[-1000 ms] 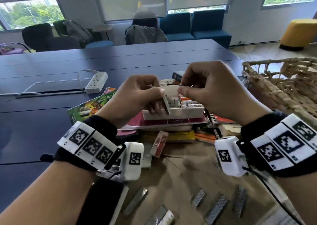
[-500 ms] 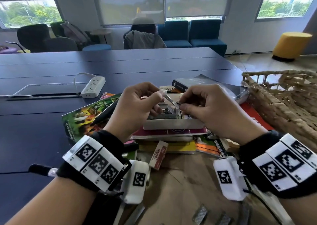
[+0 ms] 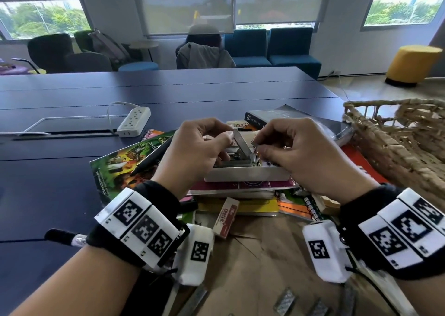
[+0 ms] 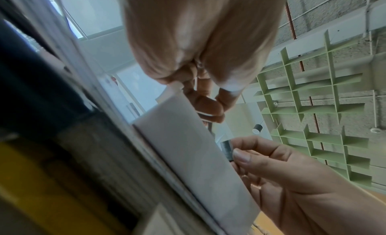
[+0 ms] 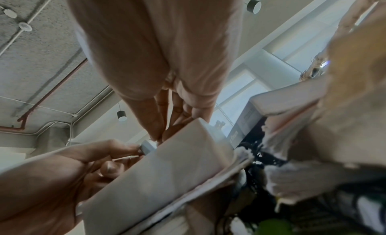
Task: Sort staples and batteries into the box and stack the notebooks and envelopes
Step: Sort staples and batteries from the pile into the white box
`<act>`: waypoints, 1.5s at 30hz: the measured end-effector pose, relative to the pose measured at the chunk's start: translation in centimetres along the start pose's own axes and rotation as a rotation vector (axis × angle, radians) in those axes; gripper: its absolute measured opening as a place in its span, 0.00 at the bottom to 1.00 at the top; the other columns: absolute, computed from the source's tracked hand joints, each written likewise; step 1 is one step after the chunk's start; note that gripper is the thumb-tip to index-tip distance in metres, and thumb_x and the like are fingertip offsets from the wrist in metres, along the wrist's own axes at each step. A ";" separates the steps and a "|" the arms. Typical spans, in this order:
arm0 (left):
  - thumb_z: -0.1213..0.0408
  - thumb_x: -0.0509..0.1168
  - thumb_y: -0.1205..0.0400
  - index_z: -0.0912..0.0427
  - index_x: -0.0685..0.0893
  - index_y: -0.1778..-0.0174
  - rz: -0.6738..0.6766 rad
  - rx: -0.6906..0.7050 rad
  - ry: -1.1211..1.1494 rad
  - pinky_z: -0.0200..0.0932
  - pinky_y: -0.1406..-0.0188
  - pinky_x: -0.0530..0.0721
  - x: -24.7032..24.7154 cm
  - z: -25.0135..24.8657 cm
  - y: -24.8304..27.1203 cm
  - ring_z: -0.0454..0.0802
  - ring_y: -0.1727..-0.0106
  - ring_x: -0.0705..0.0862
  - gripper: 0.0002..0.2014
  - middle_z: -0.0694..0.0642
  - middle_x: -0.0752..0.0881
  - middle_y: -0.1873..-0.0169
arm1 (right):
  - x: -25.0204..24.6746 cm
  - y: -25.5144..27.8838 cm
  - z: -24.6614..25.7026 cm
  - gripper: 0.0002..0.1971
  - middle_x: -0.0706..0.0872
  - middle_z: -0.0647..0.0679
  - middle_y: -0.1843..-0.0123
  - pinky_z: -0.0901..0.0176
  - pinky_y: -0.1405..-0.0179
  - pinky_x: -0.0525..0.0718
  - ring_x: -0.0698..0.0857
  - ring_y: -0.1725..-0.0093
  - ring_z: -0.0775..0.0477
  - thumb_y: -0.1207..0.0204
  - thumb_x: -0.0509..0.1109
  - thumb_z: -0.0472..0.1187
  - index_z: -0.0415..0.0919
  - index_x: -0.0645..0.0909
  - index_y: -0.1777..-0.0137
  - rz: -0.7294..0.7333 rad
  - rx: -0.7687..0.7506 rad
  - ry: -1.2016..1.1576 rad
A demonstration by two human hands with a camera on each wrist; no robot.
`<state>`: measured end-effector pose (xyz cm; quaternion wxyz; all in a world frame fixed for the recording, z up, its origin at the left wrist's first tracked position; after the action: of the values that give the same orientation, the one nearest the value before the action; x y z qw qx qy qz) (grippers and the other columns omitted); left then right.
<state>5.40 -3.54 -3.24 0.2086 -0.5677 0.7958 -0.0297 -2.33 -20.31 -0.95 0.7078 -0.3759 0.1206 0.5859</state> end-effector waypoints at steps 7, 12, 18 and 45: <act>0.62 0.72 0.15 0.55 0.91 0.53 -0.021 0.001 -0.046 0.40 0.72 0.81 0.2 0.1 -0.2 0.46 0.75 0.84 0.04 0.49 0.87 0.74 | 0.2 -0.1 -0.1 0.06 0.91 0.56 0.62 0.70 0.59 0.83 0.88 0.61 0.59 0.24 0.81 0.36 0.49 0.91 0.54 0.010 -0.009 -0.001; 0.60 0.74 0.16 0.53 0.92 0.48 -0.022 0.004 -0.042 0.38 0.72 0.82 0.1 -0.1 -0.1 0.45 0.74 0.85 0.04 0.46 0.89 0.71 | 0.1 -0.1 -0.4 0.06 0.92 0.56 0.57 0.63 0.54 0.88 0.90 0.58 0.56 0.25 0.82 0.41 0.51 0.90 0.51 0.001 0.004 0.019; 0.64 0.74 0.16 0.54 0.92 0.44 0.005 -0.005 -0.056 0.32 0.72 0.81 0.3 -0.2 0.1 0.43 0.72 0.87 0.06 0.45 0.89 0.71 | 0.4 -0.1 -0.4 0.07 0.92 0.57 0.56 0.62 0.52 0.89 0.90 0.57 0.58 0.26 0.82 0.39 0.52 0.90 0.52 0.028 -0.003 0.045; 0.56 0.69 0.14 0.51 0.89 0.55 0.798 0.052 -0.664 0.40 0.67 0.84 4.6 -3.5 6.5 0.40 0.68 0.85 0.07 0.49 0.89 0.65 | 7.4 7.7 2.6 0.14 0.89 0.62 0.62 0.68 0.70 0.76 0.85 0.65 0.63 0.35 0.85 0.55 0.57 0.88 0.52 1.099 0.059 0.487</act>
<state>-2.91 -6.07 -3.28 0.4589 -0.1937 0.8403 0.2138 -7.98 -12.87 -6.70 0.2634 -0.3621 0.4720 0.7594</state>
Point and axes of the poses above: each hand's wrist, its own y-axis away from the middle knuckle, its own x-axis out of the palm, z = x × y, the point moved 8 cm from there along -y, towards the middle knuckle
